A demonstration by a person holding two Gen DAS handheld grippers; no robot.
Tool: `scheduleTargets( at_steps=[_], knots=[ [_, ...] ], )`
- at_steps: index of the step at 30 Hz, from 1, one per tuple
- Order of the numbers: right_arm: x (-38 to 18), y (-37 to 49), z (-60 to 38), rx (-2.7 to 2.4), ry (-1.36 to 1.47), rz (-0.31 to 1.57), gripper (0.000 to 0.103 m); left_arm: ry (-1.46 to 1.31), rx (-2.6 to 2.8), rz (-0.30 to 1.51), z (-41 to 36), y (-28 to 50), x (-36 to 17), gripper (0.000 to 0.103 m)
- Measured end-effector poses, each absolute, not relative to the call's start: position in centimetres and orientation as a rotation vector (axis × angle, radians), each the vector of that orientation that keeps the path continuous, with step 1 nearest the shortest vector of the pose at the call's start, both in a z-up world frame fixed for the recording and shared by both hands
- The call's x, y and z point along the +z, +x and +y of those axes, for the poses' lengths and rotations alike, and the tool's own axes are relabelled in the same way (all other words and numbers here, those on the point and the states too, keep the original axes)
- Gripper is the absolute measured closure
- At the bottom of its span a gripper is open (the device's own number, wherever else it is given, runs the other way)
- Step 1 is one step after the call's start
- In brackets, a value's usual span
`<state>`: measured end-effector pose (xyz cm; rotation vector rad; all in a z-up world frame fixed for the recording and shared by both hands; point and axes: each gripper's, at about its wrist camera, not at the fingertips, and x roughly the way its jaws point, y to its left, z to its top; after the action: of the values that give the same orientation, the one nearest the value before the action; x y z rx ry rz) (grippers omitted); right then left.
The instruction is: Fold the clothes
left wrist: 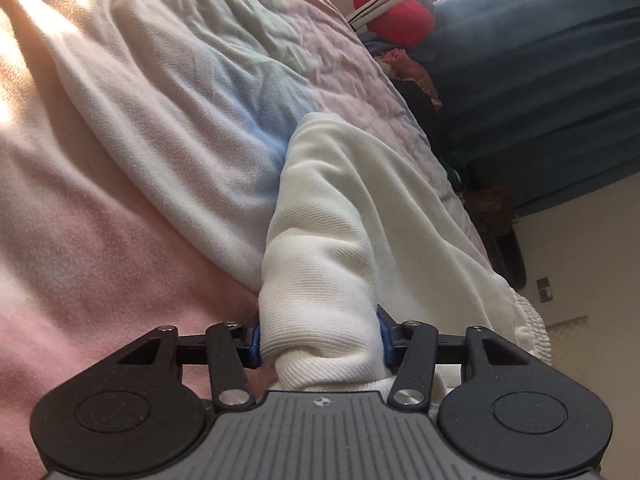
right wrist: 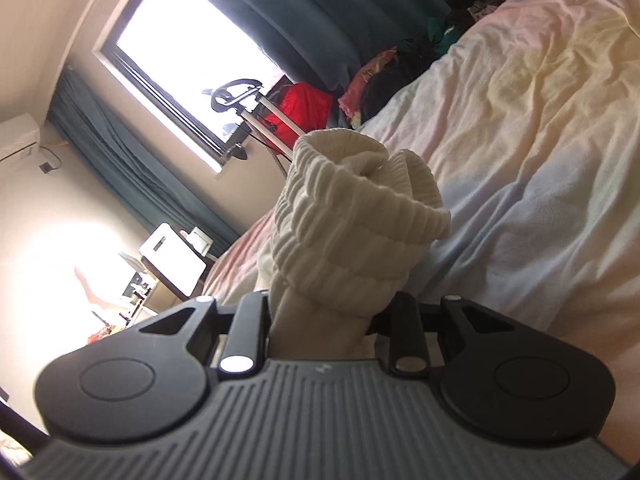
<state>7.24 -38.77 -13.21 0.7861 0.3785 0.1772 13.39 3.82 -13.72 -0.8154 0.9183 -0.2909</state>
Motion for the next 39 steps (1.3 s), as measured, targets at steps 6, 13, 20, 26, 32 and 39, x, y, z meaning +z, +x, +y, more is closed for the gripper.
scheduleTargets(
  at_steps=[6, 13, 20, 26, 32, 39],
  knots=[
    [-9.7, 5.1, -38.0, 0.226, 0.773, 0.310, 0.075, -0.806, -0.304, 0.771, 4.5, 11.8, -9.5, 0.061],
    [-4.2, 4.4, -41.5, 0.238, 0.809, 0.263, 0.075, -0.822, -0.367, 0.688, 0.4, 11.7, -3.4, 0.063],
    [-0.4, 7.0, -50.5, 0.146, 0.819, 0.216, 0.075, -0.816, -0.460, 0.673, -10.0, 17.6, 1.8, 0.064],
    [0.3, 11.5, -62.5, -0.039, 0.889, 0.194, 0.075, -0.695, -0.530, 0.738, -26.0, 27.6, 4.7, 0.064],
    [-1.5, 16.4, -72.4, -0.275, 0.961, 0.231, 0.075, -0.521, -0.579, 0.801, -40.7, 34.6, 3.1, 0.064],
    [-8.4, 16.6, -76.4, -0.443, 0.974, 0.243, 0.075, -0.346, -0.717, 0.796, -47.9, 37.1, -4.4, 0.064]
  ],
)
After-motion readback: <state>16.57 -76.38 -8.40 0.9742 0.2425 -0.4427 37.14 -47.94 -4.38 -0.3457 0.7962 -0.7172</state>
